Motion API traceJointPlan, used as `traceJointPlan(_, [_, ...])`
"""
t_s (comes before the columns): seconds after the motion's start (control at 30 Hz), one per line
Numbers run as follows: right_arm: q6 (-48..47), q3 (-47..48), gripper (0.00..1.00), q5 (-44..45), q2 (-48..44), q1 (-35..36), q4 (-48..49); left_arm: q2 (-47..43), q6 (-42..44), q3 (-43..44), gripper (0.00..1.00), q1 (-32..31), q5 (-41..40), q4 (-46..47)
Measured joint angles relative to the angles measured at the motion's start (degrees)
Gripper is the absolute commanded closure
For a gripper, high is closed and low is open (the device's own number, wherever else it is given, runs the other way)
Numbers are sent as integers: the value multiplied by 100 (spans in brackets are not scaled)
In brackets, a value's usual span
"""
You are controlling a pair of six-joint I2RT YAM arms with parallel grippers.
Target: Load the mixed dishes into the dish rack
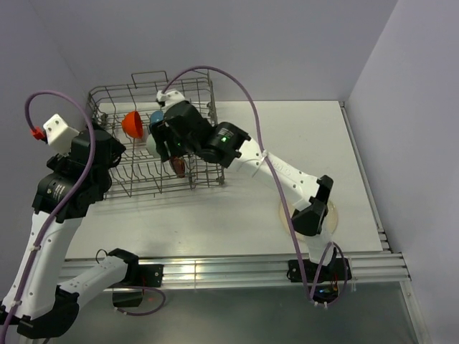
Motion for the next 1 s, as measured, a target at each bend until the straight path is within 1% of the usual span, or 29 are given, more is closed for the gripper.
traceJointPlan(0.1, [-247,297,100,0,282,201,-20,57,-37,-2,2,-2,-140,-74])
traceJointPlan(0.17, [-470,337,100,48,404,378,-11,7,-76,-2,2,0,-254,-122])
traceJointPlan(0.37, [-938,433,100,122,798,645,57,-435,-219,-2,5,-2,-494,-160])
traceJointPlan(0.57, [-1318,461,100,129,1268,658,225,-1034,-278,-15,7,0,-649,-136])
traceJointPlan(0.7, [-1589,645,100,234,1635,645,374,-1412,-264,-212,8,0,-638,11])
traceJointPlan(1.0, [-2142,761,100,586,2055,645,592,-1523,-214,-380,8,0,-573,190])
